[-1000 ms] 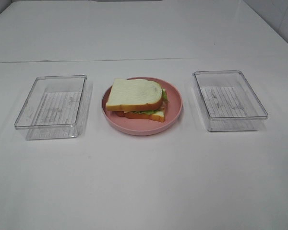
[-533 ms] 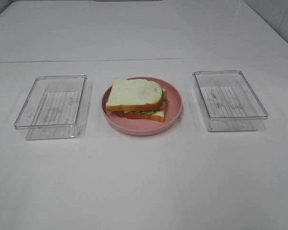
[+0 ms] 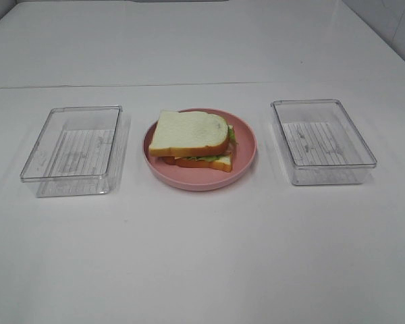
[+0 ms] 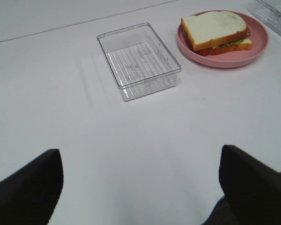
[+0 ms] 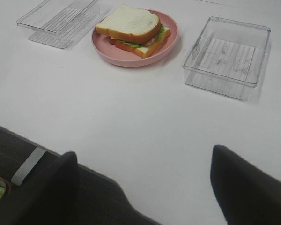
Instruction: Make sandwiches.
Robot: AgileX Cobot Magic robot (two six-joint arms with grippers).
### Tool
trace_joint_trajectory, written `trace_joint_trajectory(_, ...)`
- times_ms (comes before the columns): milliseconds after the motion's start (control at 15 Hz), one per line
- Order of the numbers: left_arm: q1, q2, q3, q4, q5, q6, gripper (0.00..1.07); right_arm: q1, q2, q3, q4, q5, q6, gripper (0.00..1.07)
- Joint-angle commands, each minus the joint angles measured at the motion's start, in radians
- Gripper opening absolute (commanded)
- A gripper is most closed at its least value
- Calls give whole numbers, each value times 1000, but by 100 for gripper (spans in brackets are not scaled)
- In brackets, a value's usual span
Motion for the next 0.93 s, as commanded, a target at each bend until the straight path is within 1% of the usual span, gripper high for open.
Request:
trace_joint_trajectory(67, -7, -8, 1, 0, -9, 0, 86, 2, -4, 3, 6, -9, -9, 74)
trace_joint_trajectory(400, -7, -8, 1, 0, -9, 0, 86, -1, -5, 3, 6, -9, -9, 74)
trace_joint_trajectory(533, 12, -10, 1, 0, -9, 0, 86, -46, -5, 3, 7, -9, -9, 74)
trace_joint_trajectory(600, 55, -9, 1, 0, -9, 0, 86, -101, -6, 3, 7, -9, -9, 74)
trace_joint_trajectory(667, 160, -9, 1, 0, -9, 0, 86, -209, -6, 3, 7, -9, -9, 74)
trace_joint_trajectory(733, 191, -9, 1, 0, -9, 0, 86, -236, -6, 3, 7, -9, -9, 74)
trace_joint_trajectory(867, 286, -25, 1, 0, -9, 0, 86, -313, -6, 3, 7, -9, -9, 74)
trace_joint_trajectory(933, 306, -25, 1, 0, -9, 0, 86, -329, -7, 3, 7, -9, -9, 74)
